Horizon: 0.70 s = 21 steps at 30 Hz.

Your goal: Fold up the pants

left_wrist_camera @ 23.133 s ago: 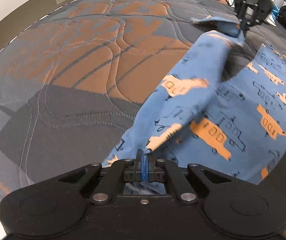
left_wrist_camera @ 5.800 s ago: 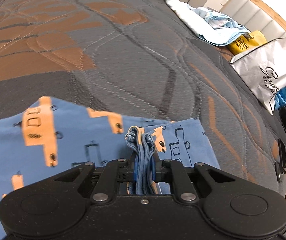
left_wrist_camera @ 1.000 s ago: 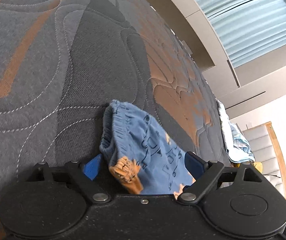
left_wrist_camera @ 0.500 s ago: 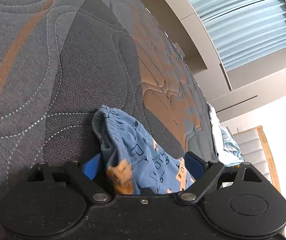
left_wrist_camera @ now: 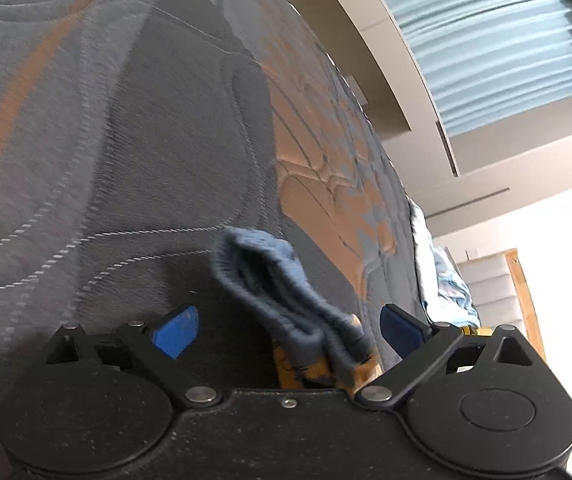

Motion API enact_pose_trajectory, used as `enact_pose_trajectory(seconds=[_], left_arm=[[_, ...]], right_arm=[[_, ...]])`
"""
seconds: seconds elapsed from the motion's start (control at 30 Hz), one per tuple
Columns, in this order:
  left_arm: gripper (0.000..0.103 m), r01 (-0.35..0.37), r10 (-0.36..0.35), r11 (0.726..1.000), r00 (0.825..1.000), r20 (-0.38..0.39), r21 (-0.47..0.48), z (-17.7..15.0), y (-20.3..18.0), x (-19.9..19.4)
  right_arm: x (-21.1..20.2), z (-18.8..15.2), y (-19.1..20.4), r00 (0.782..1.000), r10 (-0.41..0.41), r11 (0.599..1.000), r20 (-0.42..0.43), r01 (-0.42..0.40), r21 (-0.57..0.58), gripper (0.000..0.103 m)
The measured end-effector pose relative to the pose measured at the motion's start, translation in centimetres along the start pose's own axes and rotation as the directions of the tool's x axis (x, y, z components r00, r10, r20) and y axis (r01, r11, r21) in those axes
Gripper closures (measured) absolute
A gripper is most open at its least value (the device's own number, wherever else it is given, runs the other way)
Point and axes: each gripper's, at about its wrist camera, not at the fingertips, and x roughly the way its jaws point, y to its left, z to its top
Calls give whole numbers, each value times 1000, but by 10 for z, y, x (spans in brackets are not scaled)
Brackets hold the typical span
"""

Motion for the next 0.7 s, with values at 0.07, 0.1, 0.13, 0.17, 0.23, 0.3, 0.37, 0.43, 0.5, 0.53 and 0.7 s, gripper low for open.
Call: enact_pose_trajectory(seconds=[0.07, 0.1, 0.13, 0.17, 0.23, 0.3, 0.37, 0.43, 0.5, 0.53, 0.7], left_arm=[[5, 2, -2, 1000, 1000, -9, 15, 1, -6, 6], [5, 2, -1, 1000, 1000, -12, 22, 2, -8, 9], [6, -2, 3, 1000, 1000, -14, 30, 3, -10, 12], [6, -9, 10, 999, 1000, -16, 41, 4, -12, 14], [9, -37, 38, 997, 999, -20, 70, 4, -16, 18], [21, -81, 85, 988, 996, -23, 134, 4, -24, 22], [39, -119, 126, 973, 992, -24, 198, 2, -30, 25], [58, -136, 147, 964, 989, -33, 227, 1, -32, 28], [71, -160, 172, 956, 985, -29, 245, 1, -32, 30], [74, -166, 178, 955, 984, -27, 247, 1, -32, 31], [79, -182, 192, 946, 981, -14, 268, 1, -33, 30]], right_arm=[[-3, -2, 6, 1000, -1, 999, 6, 2, -36, 95], [-6, -2, 8, 1000, -2, 999, 8, 2, -51, 95], [-9, -4, 11, 1000, -3, 998, 11, 4, -66, 95], [-10, -5, 14, 1000, -4, 997, 13, 5, -81, 95], [-8, -9, 18, 1000, -1, 996, 11, 2, -92, 95], [-8, -11, 21, 1000, 5, 996, 4, -5, -84, 95], [-7, -12, 22, 1000, 11, 997, -6, -12, -74, 94], [-7, -11, 21, 1000, 16, 997, -15, -17, -70, 94], [-5, -11, 19, 1000, 17, 997, -21, -18, -68, 93], [-5, -11, 19, 1000, 17, 998, -23, -18, -64, 93], [-7, -9, 17, 1000, 17, 998, -22, -19, -54, 80]])
